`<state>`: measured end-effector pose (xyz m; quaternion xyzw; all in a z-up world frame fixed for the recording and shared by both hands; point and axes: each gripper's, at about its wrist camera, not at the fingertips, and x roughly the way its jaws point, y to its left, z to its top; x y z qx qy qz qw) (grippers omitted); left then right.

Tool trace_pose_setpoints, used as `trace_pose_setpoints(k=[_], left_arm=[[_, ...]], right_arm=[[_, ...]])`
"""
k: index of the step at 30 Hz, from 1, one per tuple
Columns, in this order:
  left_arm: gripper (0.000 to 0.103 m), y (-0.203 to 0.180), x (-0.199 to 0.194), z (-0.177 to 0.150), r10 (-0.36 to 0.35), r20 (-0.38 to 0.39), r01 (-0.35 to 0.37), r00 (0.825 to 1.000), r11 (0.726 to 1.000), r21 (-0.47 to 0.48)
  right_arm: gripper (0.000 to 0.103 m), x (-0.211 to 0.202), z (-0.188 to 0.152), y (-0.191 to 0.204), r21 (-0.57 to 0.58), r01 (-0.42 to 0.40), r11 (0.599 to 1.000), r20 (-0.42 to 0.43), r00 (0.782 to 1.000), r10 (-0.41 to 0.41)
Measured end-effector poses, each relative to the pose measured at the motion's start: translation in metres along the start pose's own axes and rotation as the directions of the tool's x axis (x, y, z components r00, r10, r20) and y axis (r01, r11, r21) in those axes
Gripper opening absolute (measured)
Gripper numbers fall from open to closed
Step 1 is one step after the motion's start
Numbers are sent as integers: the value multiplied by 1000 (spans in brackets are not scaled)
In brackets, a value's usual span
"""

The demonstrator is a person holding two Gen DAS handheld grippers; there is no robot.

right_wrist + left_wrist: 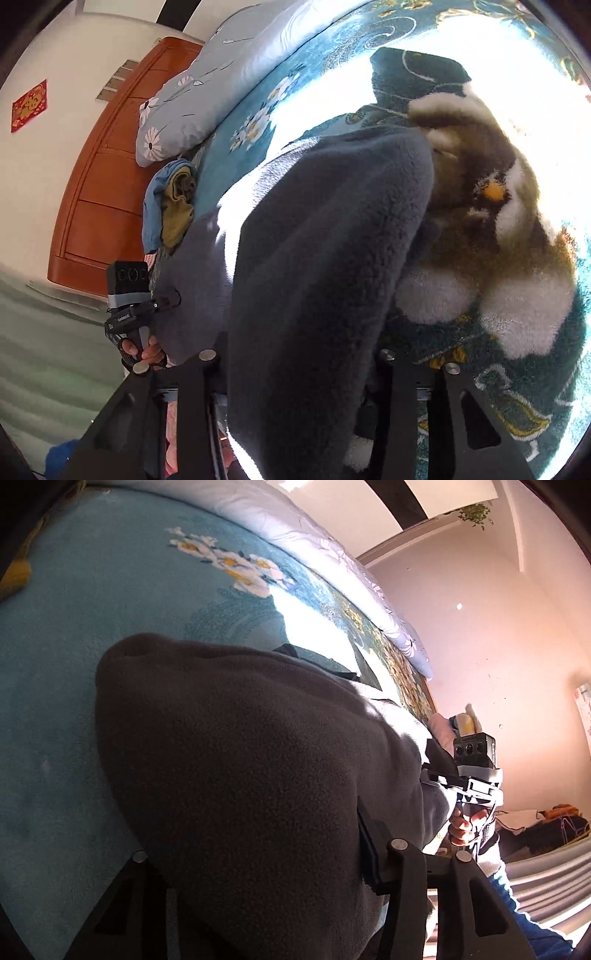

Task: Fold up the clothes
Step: 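Lift the folded jacket with both tools and carry it toward the clothes stack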

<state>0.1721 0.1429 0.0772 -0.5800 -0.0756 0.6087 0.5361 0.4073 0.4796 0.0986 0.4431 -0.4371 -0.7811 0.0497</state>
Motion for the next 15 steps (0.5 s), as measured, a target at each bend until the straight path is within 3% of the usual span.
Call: trace_pose_setpoints(k=[10,15], left_arm=[[47,-89,-53,1,-25,77,13,997,987,159],[47,-151,-71,6,-55,119,21,991,964,267]], right_arm=[[41,-52,-4,39,-93,3,996,40,999,1],[41,-98,-16,62,-153,-1,988,120,993,20]])
